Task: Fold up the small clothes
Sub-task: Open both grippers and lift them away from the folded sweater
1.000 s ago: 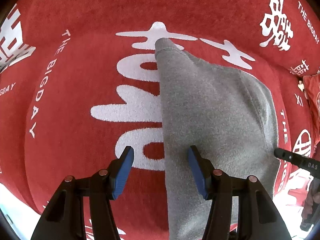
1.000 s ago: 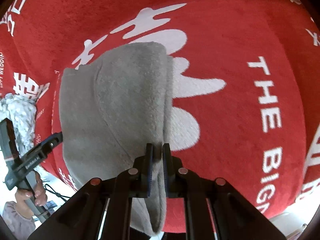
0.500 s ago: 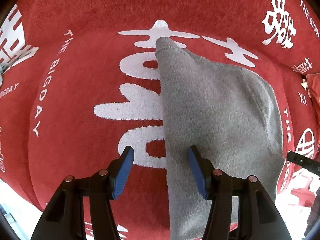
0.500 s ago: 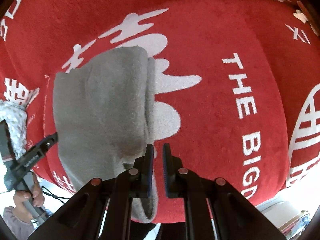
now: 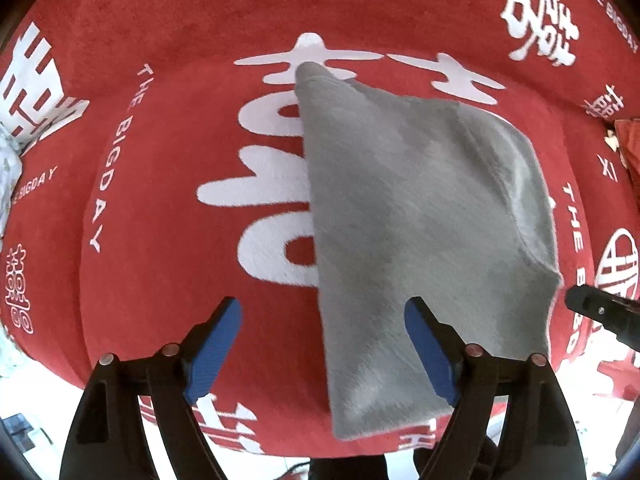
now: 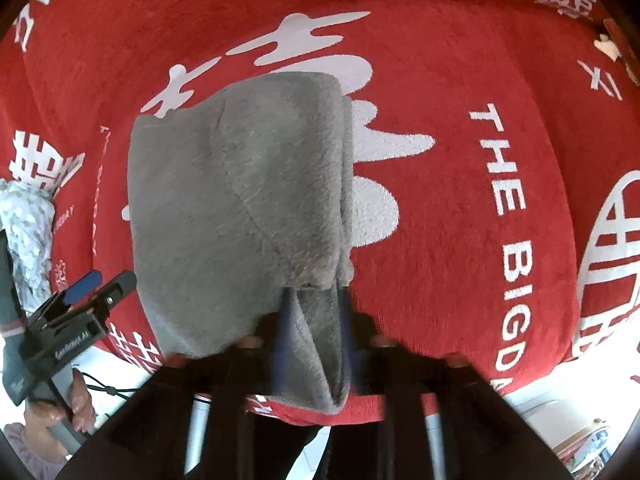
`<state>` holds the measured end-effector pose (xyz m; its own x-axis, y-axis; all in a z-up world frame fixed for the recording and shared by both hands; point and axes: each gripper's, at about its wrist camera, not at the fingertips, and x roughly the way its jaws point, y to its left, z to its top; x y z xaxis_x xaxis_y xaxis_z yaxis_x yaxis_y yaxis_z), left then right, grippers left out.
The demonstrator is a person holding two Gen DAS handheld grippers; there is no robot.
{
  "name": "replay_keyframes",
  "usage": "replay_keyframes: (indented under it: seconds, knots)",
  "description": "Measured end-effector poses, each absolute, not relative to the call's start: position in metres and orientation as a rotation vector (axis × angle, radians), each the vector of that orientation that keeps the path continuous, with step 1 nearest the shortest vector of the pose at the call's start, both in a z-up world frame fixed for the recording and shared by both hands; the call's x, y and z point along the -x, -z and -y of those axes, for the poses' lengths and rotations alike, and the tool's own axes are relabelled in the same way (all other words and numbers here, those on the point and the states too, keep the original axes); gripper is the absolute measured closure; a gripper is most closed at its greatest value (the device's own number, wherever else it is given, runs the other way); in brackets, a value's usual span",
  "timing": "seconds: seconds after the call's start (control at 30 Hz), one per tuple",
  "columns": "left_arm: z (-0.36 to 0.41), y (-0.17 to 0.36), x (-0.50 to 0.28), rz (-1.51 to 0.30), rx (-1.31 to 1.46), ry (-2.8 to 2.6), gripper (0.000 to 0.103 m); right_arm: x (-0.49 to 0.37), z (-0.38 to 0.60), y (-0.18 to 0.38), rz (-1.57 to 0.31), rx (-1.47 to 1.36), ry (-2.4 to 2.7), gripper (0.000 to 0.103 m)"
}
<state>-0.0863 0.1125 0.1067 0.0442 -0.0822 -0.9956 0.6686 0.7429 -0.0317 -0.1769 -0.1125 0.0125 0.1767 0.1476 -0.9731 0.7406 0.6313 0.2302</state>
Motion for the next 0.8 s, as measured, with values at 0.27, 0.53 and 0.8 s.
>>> replay_keyframes:
  seconds: [0.27, 0.53, 0.8]
  knots:
    - [-0.113, -0.127, 0.103, -1.438, -0.525, 0.605, 0.0, 0.167, 0.102, -0.038, -1.34, -0.746, 0.538, 0.018]
    - [-0.121, -0.151, 0.101, -1.416, -0.544, 0.543, 0.0, 0.169, 0.094, -0.058, -1.329, -0.71, 0.554, 0.0]
    - [-0.131, -0.175, 0.101, -1.404, -0.536, 0.502, 0.0, 0.171, 0.088, -0.076, -1.381, -0.71, 0.561, 0.0]
